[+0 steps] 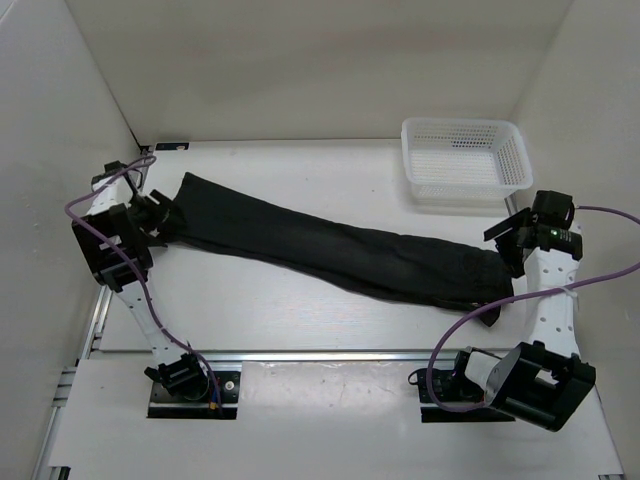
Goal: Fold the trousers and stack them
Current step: Fold the trousers
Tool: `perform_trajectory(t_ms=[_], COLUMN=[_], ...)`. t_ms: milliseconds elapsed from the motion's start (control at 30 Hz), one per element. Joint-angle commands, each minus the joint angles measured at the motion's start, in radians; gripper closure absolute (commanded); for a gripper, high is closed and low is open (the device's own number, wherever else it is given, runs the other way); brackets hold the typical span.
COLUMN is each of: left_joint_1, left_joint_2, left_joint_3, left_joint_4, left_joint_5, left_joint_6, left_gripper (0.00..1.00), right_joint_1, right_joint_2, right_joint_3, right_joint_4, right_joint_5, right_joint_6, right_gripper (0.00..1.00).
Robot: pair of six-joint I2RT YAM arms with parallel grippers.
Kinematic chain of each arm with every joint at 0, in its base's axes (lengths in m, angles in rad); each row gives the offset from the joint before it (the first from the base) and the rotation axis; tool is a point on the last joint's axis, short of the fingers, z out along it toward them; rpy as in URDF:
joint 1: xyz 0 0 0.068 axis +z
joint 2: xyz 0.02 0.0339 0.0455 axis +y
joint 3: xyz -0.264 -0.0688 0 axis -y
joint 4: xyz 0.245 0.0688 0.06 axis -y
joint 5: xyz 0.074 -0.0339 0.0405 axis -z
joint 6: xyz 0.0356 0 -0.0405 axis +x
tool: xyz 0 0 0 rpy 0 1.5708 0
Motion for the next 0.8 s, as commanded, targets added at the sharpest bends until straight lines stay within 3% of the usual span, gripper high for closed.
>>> perform_trajectory(t_ms=[0, 233, 367, 400, 500, 767], left_joint_1=[-0.007, -0.018, -0.018, -0.018, -0.018, 0.000], left_joint_2=[0.016, 0.065, 0.076, 0.076, 0.066, 0.006], left_joint_3=[-0.013, 0.003, 0.052, 0.063, 0.102, 0.296], left_joint_4=[0.034, 0.068, 0.068, 0.068, 0.059, -0.004], left_joint_5=[0.083, -0.044, -0.094, -0.114, -0.139, -0.219], left_joint_6=[-0.008, -0.123, -0.153, -0.164, -0.164, -0.123], left_gripper=[0.05, 0.21, 0.37, 0.57, 0.90, 0.90], right_joint_1=[0.004, 0.004, 0.004, 0.004, 0.004, 0.024], right_joint_2=[-0.005, 0.004, 0.013, 0.022, 0.031, 0.074], right_joint_3=[0.050, 0.059, 0.059, 0.059, 0.059, 0.077], right_joint_4=[0.004, 0.014, 0.023, 0.023, 0.023, 0.043], right_joint_5=[-0.031, -0.061, -0.087, -0.088, -0.097, -0.143], right_joint_6=[-0.032, -0.041, -0.051, -0.051, -0.051, -0.081], right_gripper=[0.25, 0.25, 0.25, 0.25, 0.25, 0.25])
